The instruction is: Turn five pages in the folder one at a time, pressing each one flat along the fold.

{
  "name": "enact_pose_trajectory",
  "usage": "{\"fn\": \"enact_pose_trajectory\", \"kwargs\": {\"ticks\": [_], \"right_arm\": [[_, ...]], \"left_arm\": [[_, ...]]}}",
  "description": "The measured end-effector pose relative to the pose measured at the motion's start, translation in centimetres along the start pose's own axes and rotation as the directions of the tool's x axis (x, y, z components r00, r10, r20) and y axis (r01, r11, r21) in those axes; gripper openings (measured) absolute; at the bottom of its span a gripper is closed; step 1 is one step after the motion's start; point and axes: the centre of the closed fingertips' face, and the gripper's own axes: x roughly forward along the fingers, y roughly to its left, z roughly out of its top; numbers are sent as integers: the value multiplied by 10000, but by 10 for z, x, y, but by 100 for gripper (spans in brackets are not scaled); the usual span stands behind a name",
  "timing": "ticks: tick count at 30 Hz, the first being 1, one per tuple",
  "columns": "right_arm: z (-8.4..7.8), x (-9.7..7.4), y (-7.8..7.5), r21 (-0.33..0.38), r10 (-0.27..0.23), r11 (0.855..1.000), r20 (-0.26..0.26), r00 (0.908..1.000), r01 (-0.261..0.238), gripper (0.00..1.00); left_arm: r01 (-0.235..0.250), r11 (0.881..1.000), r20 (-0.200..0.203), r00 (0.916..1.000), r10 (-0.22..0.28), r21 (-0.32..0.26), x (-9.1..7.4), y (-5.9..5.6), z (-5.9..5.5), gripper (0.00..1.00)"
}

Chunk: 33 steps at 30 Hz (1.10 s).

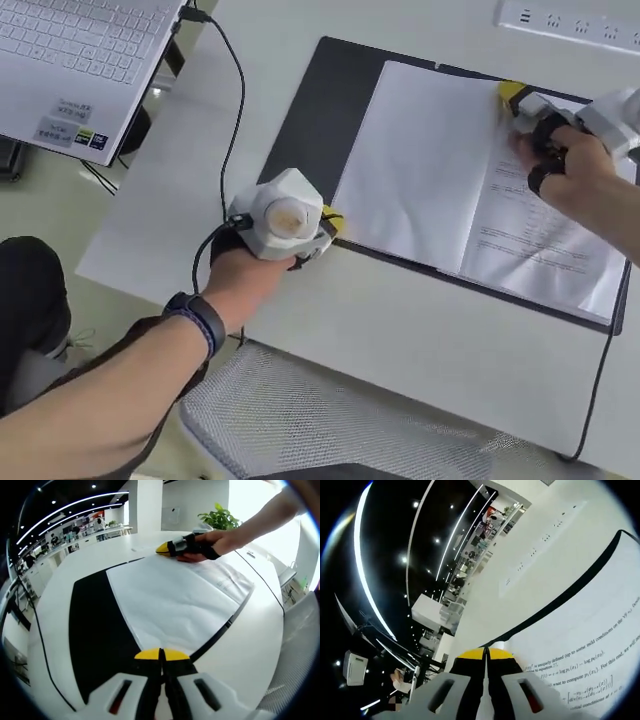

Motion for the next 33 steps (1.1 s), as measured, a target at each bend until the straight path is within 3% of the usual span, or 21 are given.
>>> {"fn": "enact_pose_trajectory", "kwargs": {"ticks": [11,23,33], "right_arm": [[2,4,4,-280,-124,9995,12,9999,124,0],[-34,-29,18,-567,578,9963,-1184,9913,-649,0],[-60,-56,27,-538,923,9934,-1461,9850,-1011,0]], "left_arm": [[-52,9998,112,9999,54,-176,-2,-1,1,0],[-140,9992,161,9998,146,-365,-1,0,0,0],[-147,9993,159,9998,152,-344,-3,-2,1,0]]}}
